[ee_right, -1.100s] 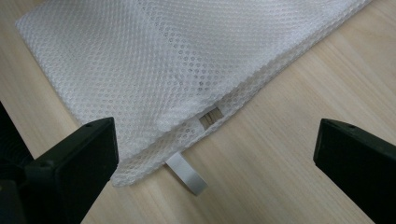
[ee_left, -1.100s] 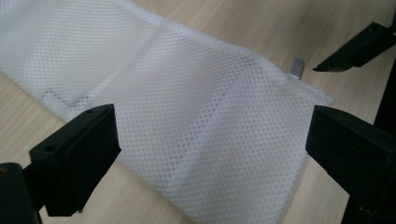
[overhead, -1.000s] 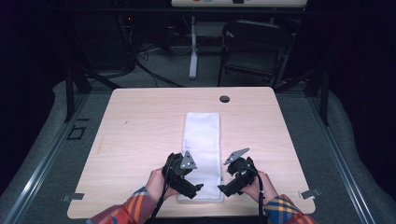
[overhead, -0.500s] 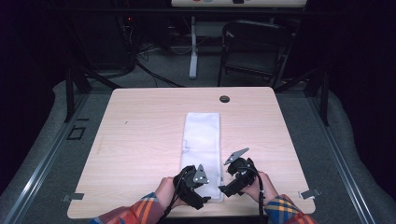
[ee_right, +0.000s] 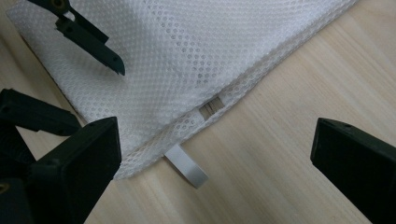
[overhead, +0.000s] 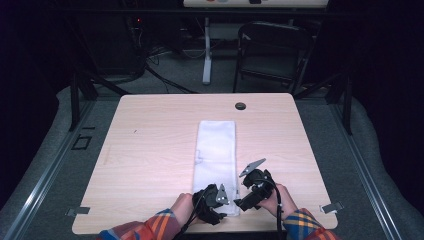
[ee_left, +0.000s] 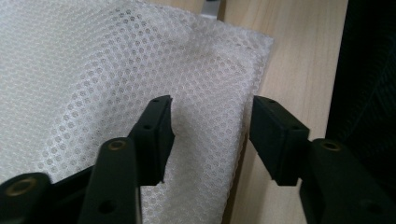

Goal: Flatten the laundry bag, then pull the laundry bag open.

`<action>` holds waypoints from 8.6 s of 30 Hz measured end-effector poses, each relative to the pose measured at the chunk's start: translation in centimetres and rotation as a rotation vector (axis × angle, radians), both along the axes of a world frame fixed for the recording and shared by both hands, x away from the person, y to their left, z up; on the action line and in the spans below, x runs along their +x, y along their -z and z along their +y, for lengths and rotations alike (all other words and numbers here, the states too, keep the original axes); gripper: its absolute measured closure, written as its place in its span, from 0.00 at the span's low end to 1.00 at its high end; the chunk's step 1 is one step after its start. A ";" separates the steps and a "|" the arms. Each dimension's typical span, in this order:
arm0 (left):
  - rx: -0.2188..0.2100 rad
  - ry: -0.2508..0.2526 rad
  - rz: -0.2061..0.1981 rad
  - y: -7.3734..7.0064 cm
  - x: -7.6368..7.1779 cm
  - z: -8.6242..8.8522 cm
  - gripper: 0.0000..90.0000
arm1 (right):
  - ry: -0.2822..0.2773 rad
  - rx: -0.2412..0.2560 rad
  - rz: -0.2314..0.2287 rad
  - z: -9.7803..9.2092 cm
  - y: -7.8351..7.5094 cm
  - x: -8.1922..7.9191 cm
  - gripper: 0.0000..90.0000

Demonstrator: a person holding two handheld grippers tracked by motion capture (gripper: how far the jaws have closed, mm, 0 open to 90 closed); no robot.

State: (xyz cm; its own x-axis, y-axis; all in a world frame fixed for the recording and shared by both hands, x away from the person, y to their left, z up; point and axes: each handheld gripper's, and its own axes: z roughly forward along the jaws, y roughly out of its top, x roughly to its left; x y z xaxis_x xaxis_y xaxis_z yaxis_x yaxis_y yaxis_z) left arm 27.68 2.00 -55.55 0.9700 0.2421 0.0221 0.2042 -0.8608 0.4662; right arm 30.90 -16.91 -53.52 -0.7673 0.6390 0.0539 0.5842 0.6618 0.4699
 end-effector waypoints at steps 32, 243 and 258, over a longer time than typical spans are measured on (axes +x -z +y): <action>-0.061 -0.006 0.108 -0.3 1.1 0.7 0.84 | -0.016 -0.008 0.010 0.1 0.0 0.0 0.02; -0.192 -0.245 0.016 -2.2 7.0 2.3 0.27 | 0.090 0.024 -0.088 -0.9 0.1 1.7 0.69; -0.224 -0.207 0.042 -0.5 6.9 0.5 0.60 | 0.074 0.014 -0.119 -0.6 0.7 1.6 1.00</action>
